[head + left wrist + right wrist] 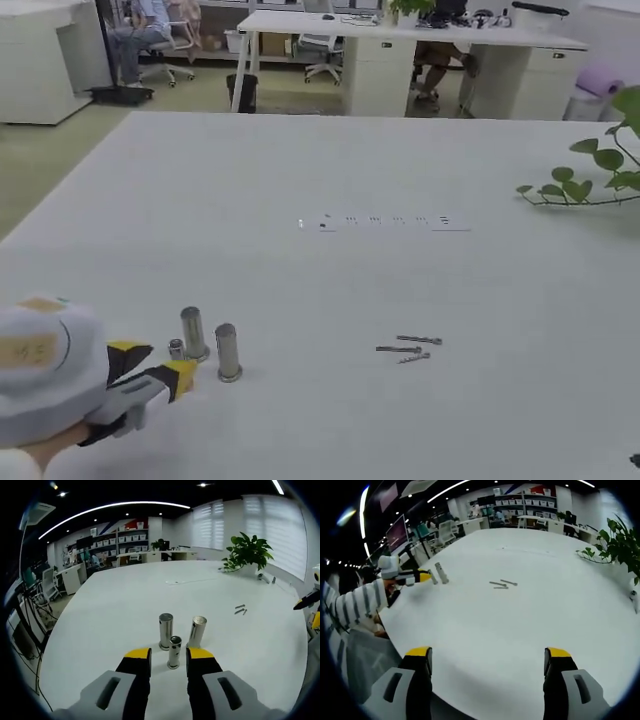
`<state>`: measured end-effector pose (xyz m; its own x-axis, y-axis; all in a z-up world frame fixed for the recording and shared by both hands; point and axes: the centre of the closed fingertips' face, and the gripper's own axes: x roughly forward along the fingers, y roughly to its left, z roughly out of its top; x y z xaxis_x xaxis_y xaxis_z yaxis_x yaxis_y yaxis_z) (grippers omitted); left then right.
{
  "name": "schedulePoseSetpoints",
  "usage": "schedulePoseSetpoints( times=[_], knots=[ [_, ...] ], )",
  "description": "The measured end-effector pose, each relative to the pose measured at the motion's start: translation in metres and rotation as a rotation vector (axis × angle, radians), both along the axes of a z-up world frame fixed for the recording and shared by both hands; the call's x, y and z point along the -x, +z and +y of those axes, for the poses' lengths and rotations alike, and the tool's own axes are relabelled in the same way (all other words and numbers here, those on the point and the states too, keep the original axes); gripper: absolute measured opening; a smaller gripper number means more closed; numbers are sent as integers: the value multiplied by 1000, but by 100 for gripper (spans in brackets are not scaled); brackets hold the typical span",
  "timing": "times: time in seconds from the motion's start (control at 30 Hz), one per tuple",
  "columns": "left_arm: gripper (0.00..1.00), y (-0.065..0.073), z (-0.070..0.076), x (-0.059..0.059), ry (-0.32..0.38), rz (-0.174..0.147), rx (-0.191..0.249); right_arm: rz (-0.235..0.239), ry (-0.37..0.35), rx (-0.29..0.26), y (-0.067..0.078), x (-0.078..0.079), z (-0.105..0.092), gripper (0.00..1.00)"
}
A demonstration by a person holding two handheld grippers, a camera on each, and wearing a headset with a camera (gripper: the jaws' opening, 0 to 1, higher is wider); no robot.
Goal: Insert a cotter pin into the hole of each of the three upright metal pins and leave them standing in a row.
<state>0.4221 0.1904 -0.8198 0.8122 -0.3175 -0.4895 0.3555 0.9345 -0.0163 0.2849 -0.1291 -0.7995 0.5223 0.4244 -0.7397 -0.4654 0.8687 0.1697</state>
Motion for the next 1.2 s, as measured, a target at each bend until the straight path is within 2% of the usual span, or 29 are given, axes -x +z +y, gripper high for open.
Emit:
schedulePoseSetpoints(
  times=[0.07,0.13,0.23,0.3,0.47,0.7,0.77,1.03,1.2],
  knots=[
    [23,-2,0,0,0,5,-3,0,1,-2,0,0,1,94],
    [23,-5,-1,0,-9,13,-28,1,4,-3,0,0,1,94],
    [23,-7,-2,0,-14,17,-30,1,5,-3,0,-1,2,94],
    [23,-10,-3,0,-25,20,-51,5,11,-3,-1,0,3,94],
    [16,-11,-8,0,-23,28,-65,16,19,0,-5,2,4,94],
    [10,-10,-13,-3,-6,38,-42,21,28,-6,-6,3,7,94],
    [8,-13,-12,-3,3,52,-56,26,31,-5,-7,4,8,94],
    [7,-13,-11,-3,9,48,-66,37,34,-15,-9,6,10,94],
    [7,-13,-10,-3,23,64,-40,35,33,-16,-10,6,9,94]
  ],
)
